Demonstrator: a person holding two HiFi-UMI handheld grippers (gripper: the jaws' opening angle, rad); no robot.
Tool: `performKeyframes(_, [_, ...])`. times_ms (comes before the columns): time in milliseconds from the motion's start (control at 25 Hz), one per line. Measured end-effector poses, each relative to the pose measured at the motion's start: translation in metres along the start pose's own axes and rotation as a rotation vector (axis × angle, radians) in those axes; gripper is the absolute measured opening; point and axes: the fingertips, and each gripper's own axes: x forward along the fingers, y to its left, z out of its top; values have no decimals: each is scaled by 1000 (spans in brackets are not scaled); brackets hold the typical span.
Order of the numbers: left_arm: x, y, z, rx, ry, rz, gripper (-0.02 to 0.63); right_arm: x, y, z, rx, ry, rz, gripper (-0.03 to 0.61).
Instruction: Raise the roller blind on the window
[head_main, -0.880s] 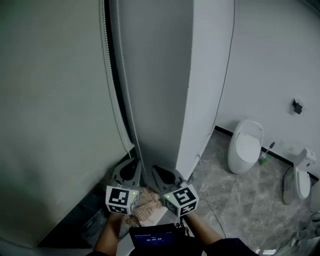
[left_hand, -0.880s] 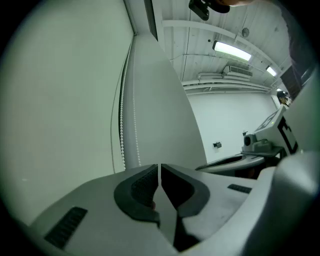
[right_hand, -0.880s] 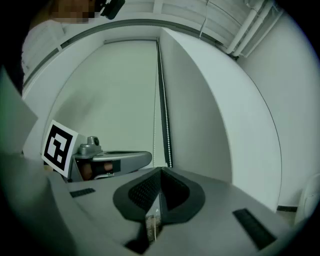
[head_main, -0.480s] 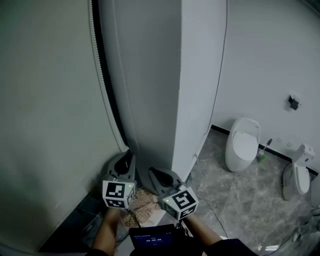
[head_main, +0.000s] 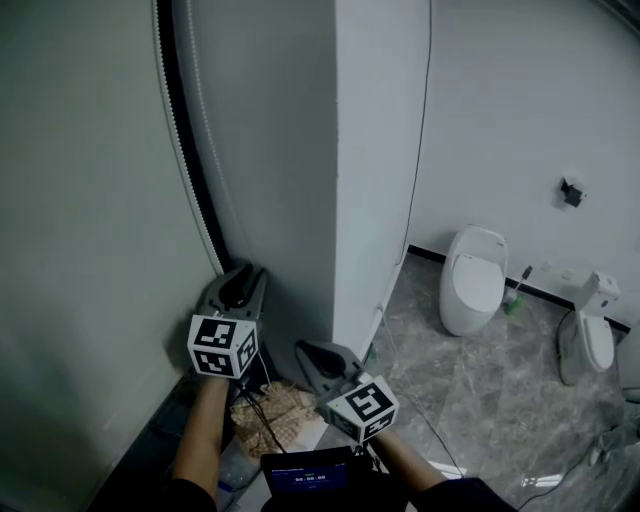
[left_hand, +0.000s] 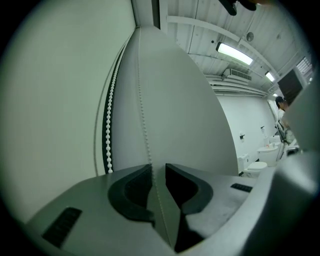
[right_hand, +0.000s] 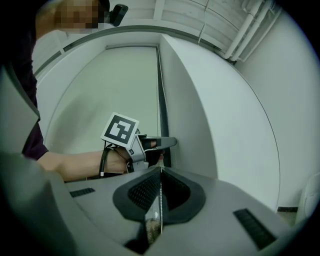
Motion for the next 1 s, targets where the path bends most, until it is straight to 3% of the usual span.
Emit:
performKeyframes(160, [0,-1,0,5,-2,-8,39,-5,-2,1,5,11,-35,9])
performKeyframes(320, [-10,-17,-5,-10,9,-66,15,-16,2,2,4,13,-77,9])
performKeyframes(520, [-39,-30,-14,-18,-49,-99,14,-10,5,10,9,9,-101,11])
performKeyframes(640, [-53,-50,-9,4,-68,-129,14,0,8,37,-3,24,-70,12])
performKeyframes(840, [-74,-76,5,24,-93,-136,14,18,22,121,-18,-24,19,54])
performKeyframes(1000, [-92,-104,-19,-8,-77,-151,12,30,42,153,-100,-36,77,78])
